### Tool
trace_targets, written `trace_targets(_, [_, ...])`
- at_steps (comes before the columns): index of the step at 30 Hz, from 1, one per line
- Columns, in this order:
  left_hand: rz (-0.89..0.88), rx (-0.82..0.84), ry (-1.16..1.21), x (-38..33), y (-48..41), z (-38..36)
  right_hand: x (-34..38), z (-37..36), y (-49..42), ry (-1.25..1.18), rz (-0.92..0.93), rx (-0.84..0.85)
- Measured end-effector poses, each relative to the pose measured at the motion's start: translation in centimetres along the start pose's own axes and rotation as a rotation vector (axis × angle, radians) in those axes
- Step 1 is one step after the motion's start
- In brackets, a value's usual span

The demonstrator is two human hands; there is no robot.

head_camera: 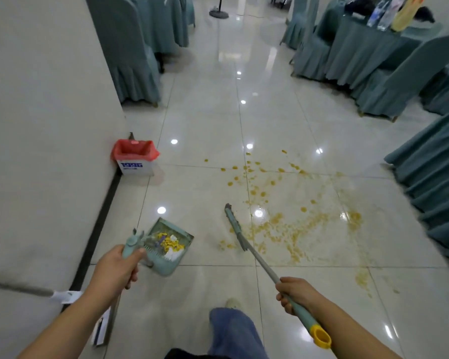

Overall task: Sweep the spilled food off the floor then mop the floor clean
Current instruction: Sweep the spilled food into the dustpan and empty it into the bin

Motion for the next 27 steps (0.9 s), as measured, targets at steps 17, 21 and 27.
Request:
trace_targets(17, [0.149, -0.236, 0.2, -12.8, -17.1, -3.0, 33.3, -3.6, -17.4, 0.105, -0.008, 0.157])
trace_targets(21, [0.164, -0.156, 0.209, -16.2, -23.9, -3.1, 40.4, -6.7, -19.4, 0.106, 0.001, 0.16])
trace_targets(27, [0.123, -0.111, 0.198, -23.1, -32.8, -1.5, 51.2, -11.0, -21.2, 0.136, 0.028, 0.141])
Point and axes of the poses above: each hand's wrist, its own y-axis away from the middle knuckle, its own z-axis out of the back of the hand, x = y × z, the point moved 10 cm from there along -y, towards the middle knuckle, and after that the axes turned 7 degrees about -x, right-handed, at the moved point
